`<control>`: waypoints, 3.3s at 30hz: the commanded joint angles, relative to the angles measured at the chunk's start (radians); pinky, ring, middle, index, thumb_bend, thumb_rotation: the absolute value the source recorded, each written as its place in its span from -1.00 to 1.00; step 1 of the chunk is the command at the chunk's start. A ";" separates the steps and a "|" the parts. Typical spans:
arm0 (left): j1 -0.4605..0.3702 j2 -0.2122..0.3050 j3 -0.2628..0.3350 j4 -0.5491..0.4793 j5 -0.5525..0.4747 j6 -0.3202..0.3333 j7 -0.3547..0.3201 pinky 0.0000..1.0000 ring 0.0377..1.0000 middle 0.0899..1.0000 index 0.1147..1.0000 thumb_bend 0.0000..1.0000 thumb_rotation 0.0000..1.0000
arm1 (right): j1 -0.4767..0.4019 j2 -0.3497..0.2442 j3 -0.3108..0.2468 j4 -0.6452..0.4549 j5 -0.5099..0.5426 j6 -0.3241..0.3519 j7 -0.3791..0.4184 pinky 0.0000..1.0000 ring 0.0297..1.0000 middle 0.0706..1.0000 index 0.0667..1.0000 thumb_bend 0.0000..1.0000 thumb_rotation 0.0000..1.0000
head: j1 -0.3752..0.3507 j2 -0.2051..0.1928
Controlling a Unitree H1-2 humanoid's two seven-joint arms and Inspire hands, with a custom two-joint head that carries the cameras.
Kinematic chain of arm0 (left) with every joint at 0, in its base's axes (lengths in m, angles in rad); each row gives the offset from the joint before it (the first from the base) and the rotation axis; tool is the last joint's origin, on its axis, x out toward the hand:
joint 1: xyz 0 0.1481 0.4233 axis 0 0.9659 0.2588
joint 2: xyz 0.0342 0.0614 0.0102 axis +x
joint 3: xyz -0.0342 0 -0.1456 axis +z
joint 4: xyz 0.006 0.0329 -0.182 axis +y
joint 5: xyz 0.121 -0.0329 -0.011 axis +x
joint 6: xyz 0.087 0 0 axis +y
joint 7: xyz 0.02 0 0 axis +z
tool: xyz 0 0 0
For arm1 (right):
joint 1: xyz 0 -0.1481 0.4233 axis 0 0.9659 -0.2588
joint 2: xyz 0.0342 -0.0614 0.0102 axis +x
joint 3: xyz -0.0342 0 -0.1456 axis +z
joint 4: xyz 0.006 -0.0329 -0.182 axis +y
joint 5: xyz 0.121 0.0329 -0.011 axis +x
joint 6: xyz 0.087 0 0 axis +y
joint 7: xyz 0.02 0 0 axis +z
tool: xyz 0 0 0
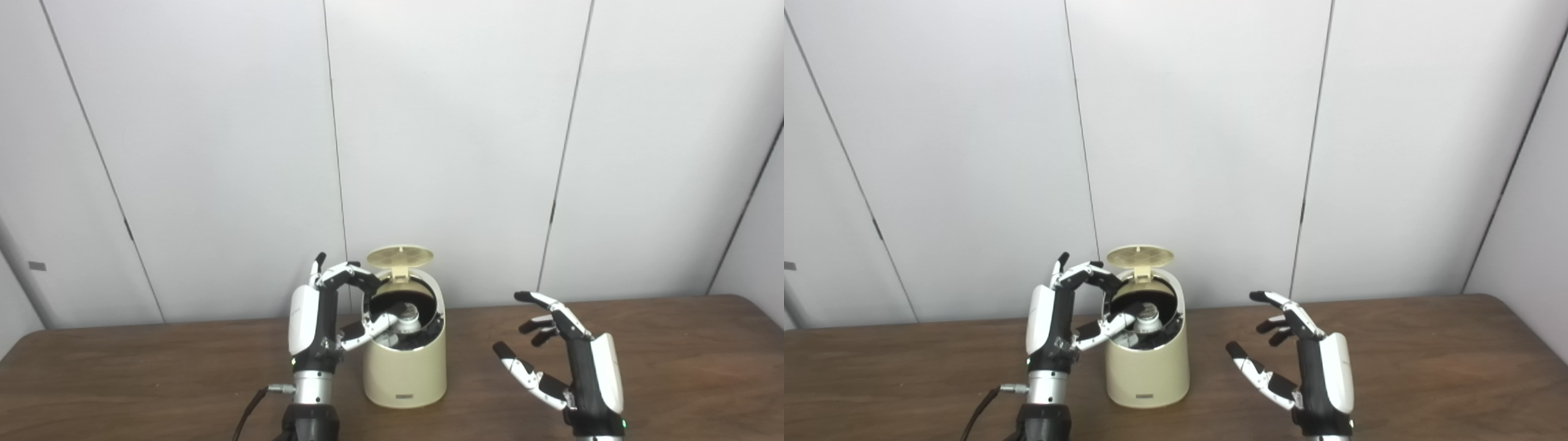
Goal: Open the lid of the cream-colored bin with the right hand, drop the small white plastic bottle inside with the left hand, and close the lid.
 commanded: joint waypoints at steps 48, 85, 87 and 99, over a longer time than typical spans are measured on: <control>0.276 0.060 0.454 -0.537 -0.341 -0.016 -0.657 0.20 0.36 0.35 0.31 -0.40 0.27 | -0.133 -0.165 0.076 -0.243 -0.003 0.170 0.356 0.74 0.90 0.86 0.81 0.39 1.00 | 0.032 -0.011; 0.278 0.046 0.443 -0.502 -0.243 -0.016 -0.578 0.22 0.38 0.35 0.31 -0.38 0.52 | -0.637 -0.244 0.290 -0.143 -0.106 0.474 0.885 0.89 0.95 0.84 0.73 0.78 1.00 | 0.044 -0.012; 0.278 0.049 0.442 -0.505 -0.245 -0.016 -0.578 0.22 0.38 0.36 0.31 -0.38 0.54 | -0.636 -0.244 0.295 -0.134 -0.104 0.474 0.885 0.90 0.96 0.84 0.73 0.79 1.00 | 0.044 -0.011; 0.280 0.055 0.448 -0.522 -0.241 -0.016 -0.566 0.23 0.40 0.37 0.31 -0.33 0.51 | -0.539 -0.267 0.280 -0.237 -0.096 0.477 0.881 0.95 0.78 0.63 0.52 0.72 1.00 | 0.034 0.009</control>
